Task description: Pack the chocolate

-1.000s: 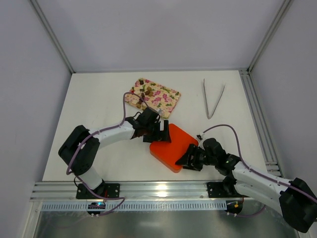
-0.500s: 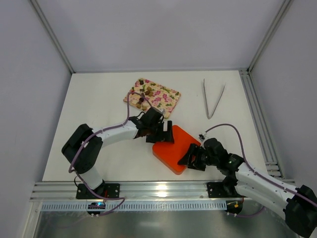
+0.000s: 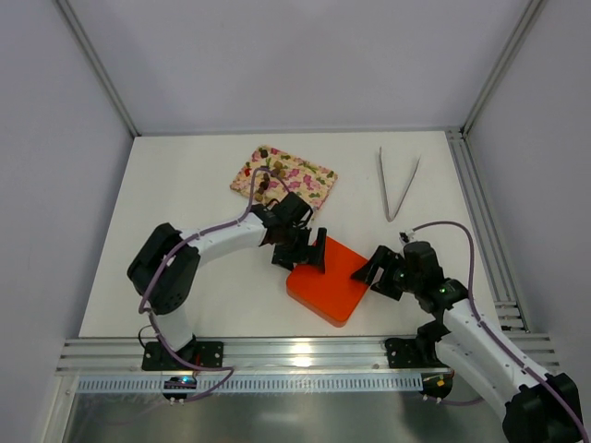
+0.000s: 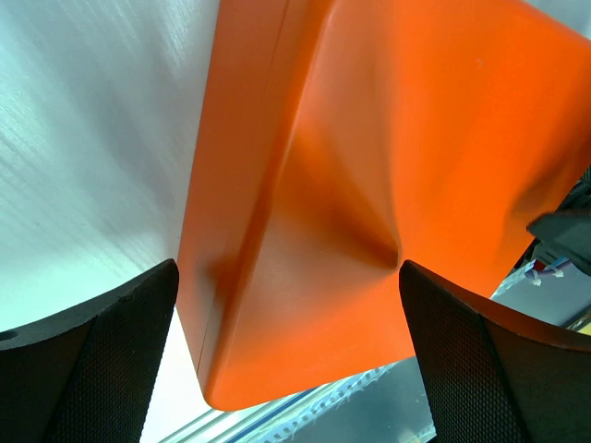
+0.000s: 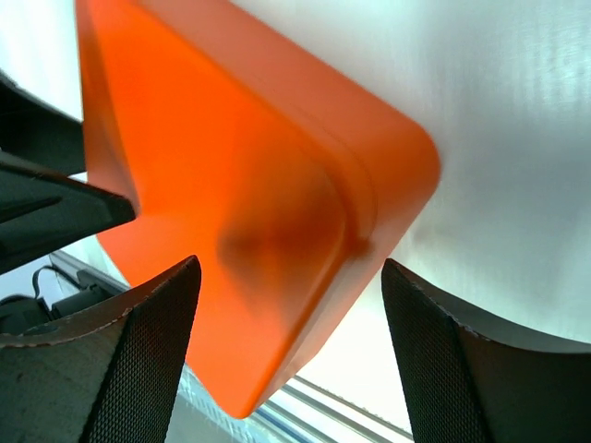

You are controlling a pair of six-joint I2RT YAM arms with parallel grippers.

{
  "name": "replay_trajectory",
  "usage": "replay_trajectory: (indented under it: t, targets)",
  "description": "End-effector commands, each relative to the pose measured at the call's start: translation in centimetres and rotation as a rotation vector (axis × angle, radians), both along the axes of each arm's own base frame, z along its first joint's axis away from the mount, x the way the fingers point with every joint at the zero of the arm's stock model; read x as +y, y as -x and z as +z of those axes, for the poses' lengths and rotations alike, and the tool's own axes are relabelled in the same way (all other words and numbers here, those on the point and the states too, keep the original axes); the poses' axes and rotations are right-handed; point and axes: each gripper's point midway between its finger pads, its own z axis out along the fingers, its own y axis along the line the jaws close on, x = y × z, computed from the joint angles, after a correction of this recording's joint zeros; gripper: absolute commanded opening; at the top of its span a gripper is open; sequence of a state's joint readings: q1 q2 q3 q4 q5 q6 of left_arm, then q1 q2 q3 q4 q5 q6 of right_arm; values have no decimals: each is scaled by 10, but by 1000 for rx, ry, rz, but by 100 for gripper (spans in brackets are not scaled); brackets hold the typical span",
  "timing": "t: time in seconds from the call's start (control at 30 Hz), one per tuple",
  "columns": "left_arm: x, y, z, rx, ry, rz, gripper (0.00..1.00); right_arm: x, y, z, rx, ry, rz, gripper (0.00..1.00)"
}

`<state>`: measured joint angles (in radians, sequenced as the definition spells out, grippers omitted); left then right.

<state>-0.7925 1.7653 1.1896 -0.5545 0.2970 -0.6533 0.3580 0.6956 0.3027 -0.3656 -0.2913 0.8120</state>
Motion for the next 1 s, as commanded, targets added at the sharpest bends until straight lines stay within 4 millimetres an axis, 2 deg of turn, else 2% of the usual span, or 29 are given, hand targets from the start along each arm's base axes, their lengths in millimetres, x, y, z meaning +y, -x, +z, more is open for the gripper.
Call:
replay_trajectory:
  t: [0.0,0.13,0.27,0.37,0.53,0.63,0.77,0.8,0.97]
  targets:
    - [2,-6,10,1,-11,-37,99,-3,-17,13,-59,0,-3,80]
    - [2,-12,10,7,-15,-33,99,-11,-24,3,-44,7,-30,78]
    - [3,-17,4,19,-26,-20,98,-11,-31,-5,-37,10,-29,75]
    - [4,-17,-4,31,-42,-16,98,-11,-34,-11,-30,22,-31,70]
    - [5,-15,-16,52,-51,-11,94,-12,-35,-21,-4,33,-25,54]
    - [7,-12,-20,64,-55,-1,89,-11,-37,-23,-8,39,-21,48]
    - [10,-8,-19,64,-44,12,86,-10,-45,-21,-7,50,-6,45]
    - [10,-8,-16,56,-37,13,86,-8,-46,-20,-8,48,-2,40]
    - [14,-4,-16,59,-40,29,80,-5,-57,-14,-21,56,17,39]
